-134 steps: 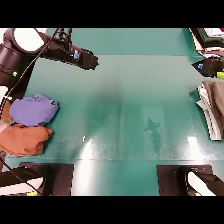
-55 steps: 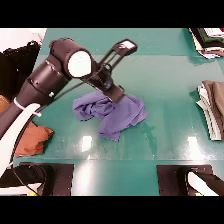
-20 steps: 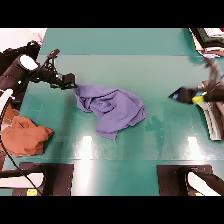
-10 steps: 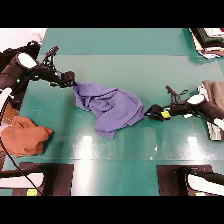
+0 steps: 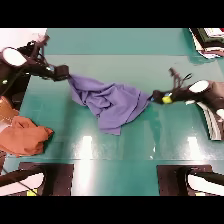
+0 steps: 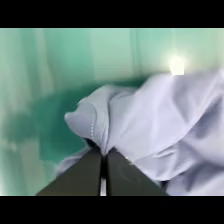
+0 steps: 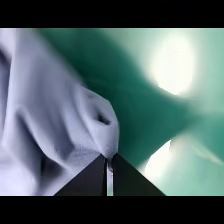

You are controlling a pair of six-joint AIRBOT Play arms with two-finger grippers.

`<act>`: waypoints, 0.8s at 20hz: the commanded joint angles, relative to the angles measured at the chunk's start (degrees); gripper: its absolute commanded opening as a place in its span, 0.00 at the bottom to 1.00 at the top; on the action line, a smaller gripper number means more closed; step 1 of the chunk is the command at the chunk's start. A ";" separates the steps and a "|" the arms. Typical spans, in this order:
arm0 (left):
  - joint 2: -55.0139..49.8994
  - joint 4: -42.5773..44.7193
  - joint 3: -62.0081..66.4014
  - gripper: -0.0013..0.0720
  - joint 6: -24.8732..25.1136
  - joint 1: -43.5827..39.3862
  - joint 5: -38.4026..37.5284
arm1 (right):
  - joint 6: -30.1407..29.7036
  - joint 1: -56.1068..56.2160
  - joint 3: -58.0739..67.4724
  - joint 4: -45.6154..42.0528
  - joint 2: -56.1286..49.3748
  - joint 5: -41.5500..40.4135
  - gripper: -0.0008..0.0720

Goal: Fold the shirts.

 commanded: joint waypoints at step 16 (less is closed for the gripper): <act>30.18 0.11 38.49 0.05 -0.04 0.04 -6.80 | 0.02 -21.81 42.03 -8.35 32.65 15.41 0.03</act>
